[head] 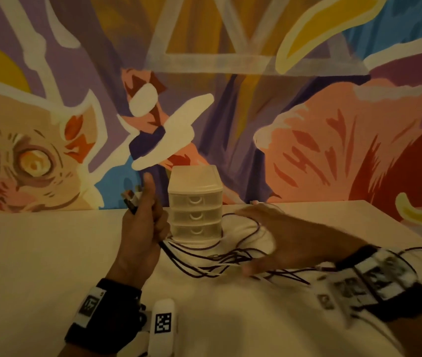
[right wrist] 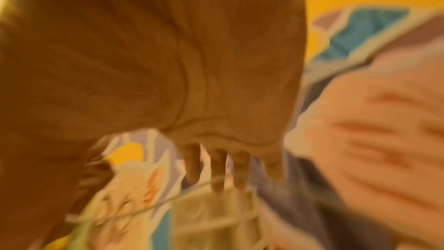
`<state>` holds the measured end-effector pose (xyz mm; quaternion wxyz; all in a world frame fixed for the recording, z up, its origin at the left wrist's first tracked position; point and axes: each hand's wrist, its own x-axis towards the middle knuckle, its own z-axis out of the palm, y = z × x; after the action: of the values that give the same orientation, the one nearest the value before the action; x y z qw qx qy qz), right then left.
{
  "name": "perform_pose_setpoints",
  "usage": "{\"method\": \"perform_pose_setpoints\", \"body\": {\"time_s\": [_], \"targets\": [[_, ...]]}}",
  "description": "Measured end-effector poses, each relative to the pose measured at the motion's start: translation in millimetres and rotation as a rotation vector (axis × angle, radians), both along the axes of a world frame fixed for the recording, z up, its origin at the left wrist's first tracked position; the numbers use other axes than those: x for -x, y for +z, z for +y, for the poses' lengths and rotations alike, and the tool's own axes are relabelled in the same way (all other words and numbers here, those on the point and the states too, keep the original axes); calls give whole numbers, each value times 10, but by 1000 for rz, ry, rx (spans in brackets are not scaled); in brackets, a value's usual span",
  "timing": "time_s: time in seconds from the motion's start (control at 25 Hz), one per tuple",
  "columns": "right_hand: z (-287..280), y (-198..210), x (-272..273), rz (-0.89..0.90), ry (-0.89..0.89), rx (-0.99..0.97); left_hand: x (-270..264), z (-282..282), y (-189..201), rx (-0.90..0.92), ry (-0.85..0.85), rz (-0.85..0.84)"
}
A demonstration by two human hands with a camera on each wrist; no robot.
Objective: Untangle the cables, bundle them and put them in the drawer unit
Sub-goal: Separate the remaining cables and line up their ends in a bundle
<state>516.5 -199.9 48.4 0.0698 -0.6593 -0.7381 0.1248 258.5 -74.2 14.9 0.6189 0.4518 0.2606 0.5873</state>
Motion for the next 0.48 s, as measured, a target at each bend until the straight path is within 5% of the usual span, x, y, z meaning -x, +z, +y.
{"method": "perform_pose_setpoints", "body": {"time_s": [0.12, 0.2, 0.28, 0.48], "targets": [[264, -322, 607, 109, 202, -117, -173, -146, 149, -89, -92, 80], [423, -468, 754, 150, 169, -33, -84, -123, 321, -177, -93, 230], [433, -457, 648, 264, 77, -6, 147, -12, 520, -220, -27, 308], [-103, -23, -177, 248, -128, 53, 876, 576, 631, -153, 158, 160]]}}
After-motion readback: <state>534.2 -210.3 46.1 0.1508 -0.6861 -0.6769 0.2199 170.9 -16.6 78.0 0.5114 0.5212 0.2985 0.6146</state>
